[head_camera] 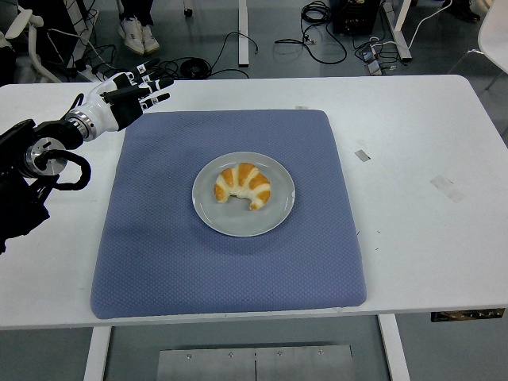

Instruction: Place the bread on the plate

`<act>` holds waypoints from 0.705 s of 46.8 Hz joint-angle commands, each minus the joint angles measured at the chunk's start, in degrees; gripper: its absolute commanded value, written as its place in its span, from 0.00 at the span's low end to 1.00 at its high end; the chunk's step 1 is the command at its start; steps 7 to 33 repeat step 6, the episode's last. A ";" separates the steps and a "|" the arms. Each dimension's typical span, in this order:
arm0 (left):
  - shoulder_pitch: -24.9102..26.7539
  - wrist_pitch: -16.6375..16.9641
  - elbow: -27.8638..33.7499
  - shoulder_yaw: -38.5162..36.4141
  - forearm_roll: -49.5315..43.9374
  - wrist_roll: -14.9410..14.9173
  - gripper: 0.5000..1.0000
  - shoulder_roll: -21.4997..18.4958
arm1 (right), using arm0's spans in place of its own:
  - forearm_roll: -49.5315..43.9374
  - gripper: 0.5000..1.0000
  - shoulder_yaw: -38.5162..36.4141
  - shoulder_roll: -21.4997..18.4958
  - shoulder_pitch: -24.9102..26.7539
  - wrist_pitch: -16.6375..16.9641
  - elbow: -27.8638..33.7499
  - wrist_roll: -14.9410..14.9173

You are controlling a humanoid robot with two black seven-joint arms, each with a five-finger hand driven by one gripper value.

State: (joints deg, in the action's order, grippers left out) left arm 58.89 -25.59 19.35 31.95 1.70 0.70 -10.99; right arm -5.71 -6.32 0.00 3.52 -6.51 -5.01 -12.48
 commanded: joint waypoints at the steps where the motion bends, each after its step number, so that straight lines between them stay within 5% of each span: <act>1: -0.09 0.01 -0.01 0.30 -0.03 0.00 0.97 0.00 | 0.00 1.00 0.00 0.00 -0.01 0.01 0.00 0.00; 33: -0.09 0.01 -0.01 0.30 -0.03 0.00 0.97 0.00 | 0.00 1.00 0.00 0.00 -0.01 -0.08 0.00 0.00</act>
